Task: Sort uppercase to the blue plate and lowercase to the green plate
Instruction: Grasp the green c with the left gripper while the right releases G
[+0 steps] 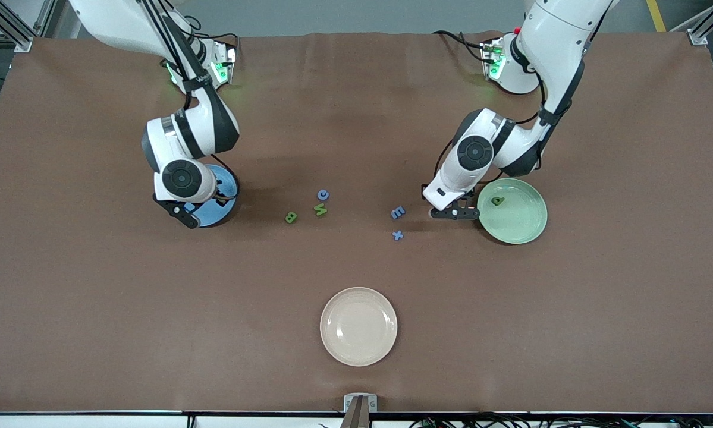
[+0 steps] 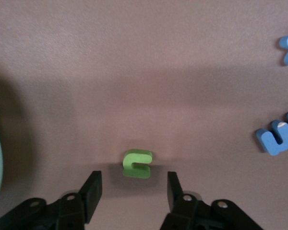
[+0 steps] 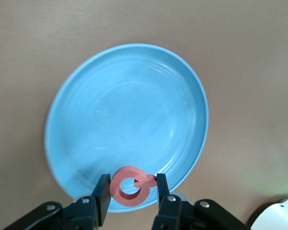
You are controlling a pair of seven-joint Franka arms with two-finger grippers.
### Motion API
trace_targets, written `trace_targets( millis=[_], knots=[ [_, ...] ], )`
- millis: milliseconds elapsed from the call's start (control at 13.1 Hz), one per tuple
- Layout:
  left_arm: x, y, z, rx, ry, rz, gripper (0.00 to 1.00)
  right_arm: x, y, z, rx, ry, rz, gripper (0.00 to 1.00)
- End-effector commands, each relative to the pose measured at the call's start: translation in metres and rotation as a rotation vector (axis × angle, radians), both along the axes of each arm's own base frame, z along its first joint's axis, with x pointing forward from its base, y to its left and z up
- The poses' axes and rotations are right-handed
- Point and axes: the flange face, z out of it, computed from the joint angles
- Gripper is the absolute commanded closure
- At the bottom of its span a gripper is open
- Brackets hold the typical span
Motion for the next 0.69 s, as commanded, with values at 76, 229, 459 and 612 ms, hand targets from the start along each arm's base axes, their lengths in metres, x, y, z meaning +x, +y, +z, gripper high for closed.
trace_targets(
  millis=[76, 229, 459, 612],
  knots=[
    [0.002, -0.005, -0.004, 0.004, -0.010, 0.001, 0.40, -0.011, 0.001, -0.003, -0.015, 0.010, 0.026, 0.26],
    [0.006, -0.005, -0.006, 0.006, -0.023, -0.013, 0.40, -0.012, 0.007, 0.000, -0.013, 0.000, 0.038, 0.00],
    [0.012, -0.008, -0.010, -0.004, -0.044, -0.023, 0.44, -0.012, 0.022, 0.016, -0.001, -0.031, 0.048, 0.00],
    [0.012, -0.007, -0.011, -0.003, -0.042, -0.023, 0.51, -0.005, 0.041, 0.027, 0.028, -0.085, -0.032, 0.00]
  ],
)
